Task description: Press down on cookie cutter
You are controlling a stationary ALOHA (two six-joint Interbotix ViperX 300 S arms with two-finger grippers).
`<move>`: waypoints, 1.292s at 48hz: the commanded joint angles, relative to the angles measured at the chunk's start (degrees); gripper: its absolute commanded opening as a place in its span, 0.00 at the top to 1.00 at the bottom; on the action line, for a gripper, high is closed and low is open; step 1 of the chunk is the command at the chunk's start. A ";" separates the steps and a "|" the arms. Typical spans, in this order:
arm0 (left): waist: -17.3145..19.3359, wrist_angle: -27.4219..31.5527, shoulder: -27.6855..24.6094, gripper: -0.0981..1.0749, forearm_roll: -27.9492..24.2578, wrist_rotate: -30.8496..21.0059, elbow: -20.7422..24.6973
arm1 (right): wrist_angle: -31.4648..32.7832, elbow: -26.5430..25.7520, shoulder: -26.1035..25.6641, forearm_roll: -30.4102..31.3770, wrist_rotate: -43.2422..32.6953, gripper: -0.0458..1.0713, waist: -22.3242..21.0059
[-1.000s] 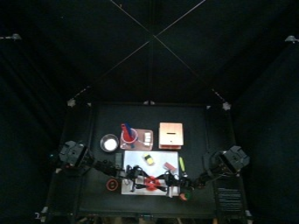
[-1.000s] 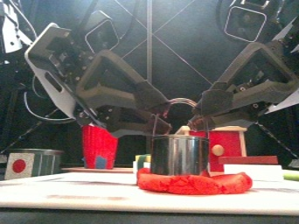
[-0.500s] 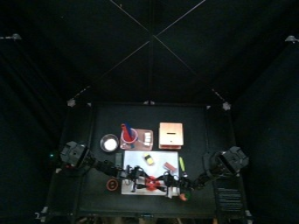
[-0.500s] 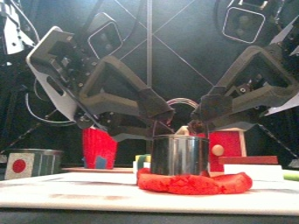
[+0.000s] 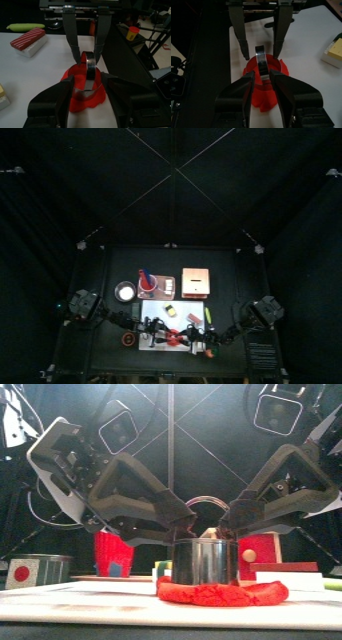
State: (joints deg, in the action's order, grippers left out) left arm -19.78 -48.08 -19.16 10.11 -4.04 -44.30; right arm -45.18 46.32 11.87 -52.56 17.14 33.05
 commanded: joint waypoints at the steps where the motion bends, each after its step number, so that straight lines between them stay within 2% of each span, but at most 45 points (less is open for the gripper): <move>1: -0.09 -0.26 0.53 0.26 0.00 0.09 0.26 | -0.18 -2.11 -0.88 -0.26 -0.09 0.33 -0.09; 6: -0.09 -0.26 0.53 0.34 0.09 0.09 0.18 | -0.09 -2.11 -0.88 -0.26 -0.09 0.33 -0.09; 13: -0.09 -0.18 0.53 0.40 0.09 0.09 0.26 | -0.09 -2.11 -0.88 -0.35 -0.09 0.33 -0.09; 31: -0.09 1.93 0.53 0.40 0.00 0.09 0.62 | 0.00 -2.11 -0.79 -0.26 -0.09 0.34 -0.09; 44: -0.09 2.20 0.53 0.40 0.09 0.09 0.70 | 0.44 -2.11 -0.53 -0.35 -0.09 0.40 -0.09; 62: -0.09 2.72 -0.79 0.40 0.09 -0.26 0.70 | 2.90 -2.72 0.70 -1.05 -0.09 0.41 -0.35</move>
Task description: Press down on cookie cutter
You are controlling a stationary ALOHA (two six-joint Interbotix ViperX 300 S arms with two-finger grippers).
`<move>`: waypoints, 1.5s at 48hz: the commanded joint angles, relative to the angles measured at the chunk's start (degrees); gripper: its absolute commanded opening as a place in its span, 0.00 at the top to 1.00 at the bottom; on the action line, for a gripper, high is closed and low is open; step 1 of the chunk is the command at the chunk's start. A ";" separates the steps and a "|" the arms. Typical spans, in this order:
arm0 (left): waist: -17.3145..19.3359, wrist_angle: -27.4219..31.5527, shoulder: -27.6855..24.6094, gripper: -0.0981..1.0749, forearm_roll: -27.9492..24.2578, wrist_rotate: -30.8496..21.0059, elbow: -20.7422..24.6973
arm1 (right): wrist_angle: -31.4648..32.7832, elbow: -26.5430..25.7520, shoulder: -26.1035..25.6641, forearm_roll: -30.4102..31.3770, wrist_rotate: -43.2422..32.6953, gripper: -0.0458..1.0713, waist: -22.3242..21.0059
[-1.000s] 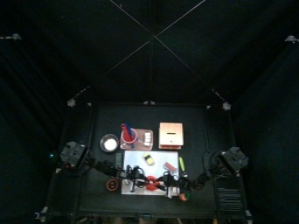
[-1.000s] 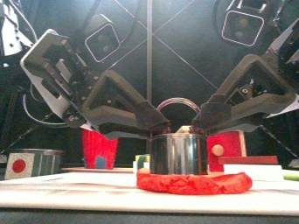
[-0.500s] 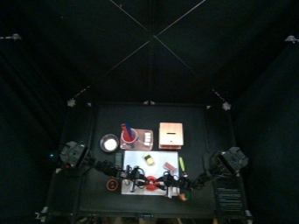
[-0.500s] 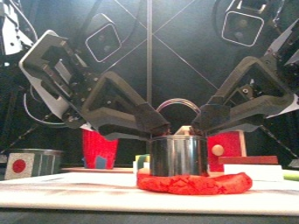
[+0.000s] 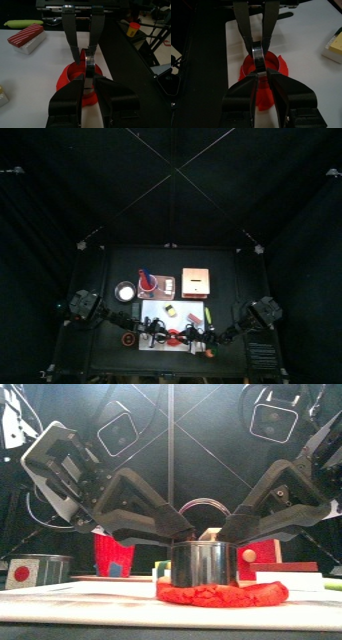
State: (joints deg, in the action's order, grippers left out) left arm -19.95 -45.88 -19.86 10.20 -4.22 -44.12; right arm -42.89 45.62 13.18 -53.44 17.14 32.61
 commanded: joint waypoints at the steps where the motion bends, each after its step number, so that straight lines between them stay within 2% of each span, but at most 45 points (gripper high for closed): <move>1: 0.09 0.70 -0.18 0.41 0.09 -0.09 0.53 | 0.70 -2.11 -0.53 -0.26 -0.09 0.41 0.09; 19: 0.09 5.71 -0.62 0.41 1.76 -0.09 0.26 | 1.41 -2.11 -0.35 -0.26 -0.09 0.41 -0.09; 36: -0.26 6.59 -1.23 0.41 2.29 -0.44 0.00 | 4.48 -2.64 0.09 -0.35 -0.18 0.41 -0.18; 58: -0.88 7.91 -1.23 0.41 3.16 -0.53 0.00 | 12.13 -3.34 0.26 -0.44 -0.26 0.41 0.00; 72: -0.88 8.00 -1.23 0.41 3.34 -0.53 0.00 | 14.06 -3.16 0.79 -1.23 -0.26 0.41 -0.62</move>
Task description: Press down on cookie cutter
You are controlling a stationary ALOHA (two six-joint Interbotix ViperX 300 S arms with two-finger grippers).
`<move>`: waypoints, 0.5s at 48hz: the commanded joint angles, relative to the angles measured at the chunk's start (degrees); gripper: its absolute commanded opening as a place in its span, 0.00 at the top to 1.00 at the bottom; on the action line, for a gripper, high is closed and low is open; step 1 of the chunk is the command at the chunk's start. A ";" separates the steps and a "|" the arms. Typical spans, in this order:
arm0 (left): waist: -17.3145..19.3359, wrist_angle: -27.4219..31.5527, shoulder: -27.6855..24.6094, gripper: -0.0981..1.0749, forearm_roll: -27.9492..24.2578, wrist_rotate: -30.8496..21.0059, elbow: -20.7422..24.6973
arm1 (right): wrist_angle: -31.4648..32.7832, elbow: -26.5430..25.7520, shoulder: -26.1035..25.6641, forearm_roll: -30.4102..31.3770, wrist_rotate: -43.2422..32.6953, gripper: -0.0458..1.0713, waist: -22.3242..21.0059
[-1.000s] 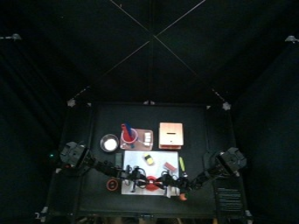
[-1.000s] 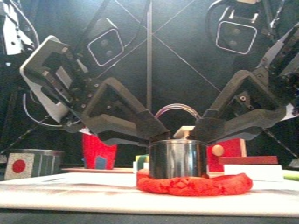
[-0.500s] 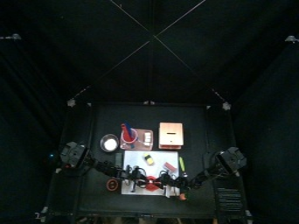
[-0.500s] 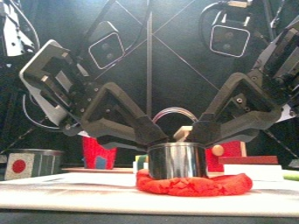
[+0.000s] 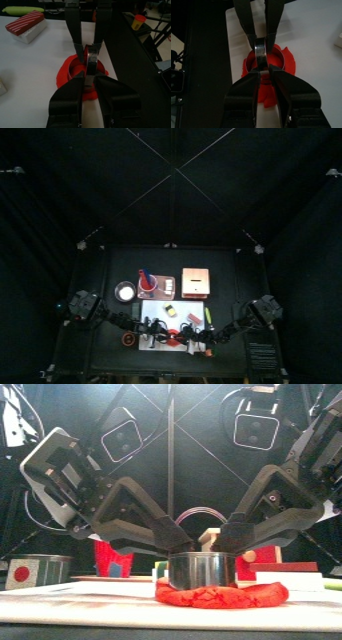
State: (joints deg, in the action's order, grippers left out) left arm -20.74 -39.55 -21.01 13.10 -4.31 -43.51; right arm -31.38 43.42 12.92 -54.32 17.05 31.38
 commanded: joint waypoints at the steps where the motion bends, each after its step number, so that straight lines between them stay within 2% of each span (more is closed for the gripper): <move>1: -0.09 1.76 -0.09 0.41 0.44 -0.44 -0.62 | 2.64 -0.97 1.05 -0.44 -0.18 0.41 0.53; 24: 0.18 4.57 -0.09 0.41 1.41 -0.09 0.26 | 3.69 1.49 -0.35 -2.81 -0.09 0.41 -0.97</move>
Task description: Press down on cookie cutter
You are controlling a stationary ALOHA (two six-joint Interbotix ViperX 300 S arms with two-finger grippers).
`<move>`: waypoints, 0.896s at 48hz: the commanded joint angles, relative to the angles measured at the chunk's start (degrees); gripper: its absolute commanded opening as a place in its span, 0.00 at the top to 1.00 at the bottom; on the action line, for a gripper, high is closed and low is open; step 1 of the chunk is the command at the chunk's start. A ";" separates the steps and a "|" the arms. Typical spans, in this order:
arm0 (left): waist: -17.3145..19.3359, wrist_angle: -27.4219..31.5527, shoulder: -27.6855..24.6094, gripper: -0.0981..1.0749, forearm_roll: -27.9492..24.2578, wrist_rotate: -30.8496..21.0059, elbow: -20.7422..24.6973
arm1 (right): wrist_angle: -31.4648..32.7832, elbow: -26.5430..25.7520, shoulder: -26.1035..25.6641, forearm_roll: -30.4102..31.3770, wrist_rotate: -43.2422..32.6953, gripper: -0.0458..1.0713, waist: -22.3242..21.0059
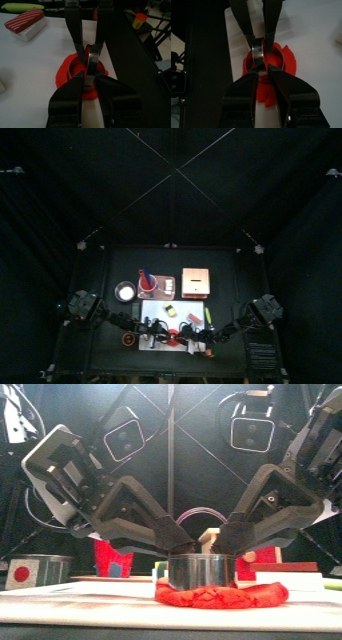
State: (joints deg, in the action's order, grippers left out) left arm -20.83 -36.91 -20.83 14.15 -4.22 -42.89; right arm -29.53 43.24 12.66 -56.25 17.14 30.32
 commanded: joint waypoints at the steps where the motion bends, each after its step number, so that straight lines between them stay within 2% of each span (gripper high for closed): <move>1: 0.35 2.02 -0.26 0.41 0.35 -0.18 -0.35 | 1.85 1.85 -0.26 -0.97 -0.18 0.41 0.09; 16: 0.62 2.37 -0.26 0.41 0.35 0.09 -0.44 | 3.25 2.11 -0.88 -0.79 -0.09 0.41 -0.53; 26: 1.67 2.29 1.41 0.37 0.26 0.26 -0.44 | 3.25 0.97 -3.34 2.81 0.09 0.38 -0.53; 43: 2.02 1.85 4.39 0.23 -0.35 4.04 -0.26 | 3.25 0.00 -4.66 7.03 0.09 0.19 -1.58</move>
State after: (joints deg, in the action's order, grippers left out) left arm -19.34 -35.33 -17.84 13.71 -1.05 -42.71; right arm -26.54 43.86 9.76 -50.01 17.31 28.83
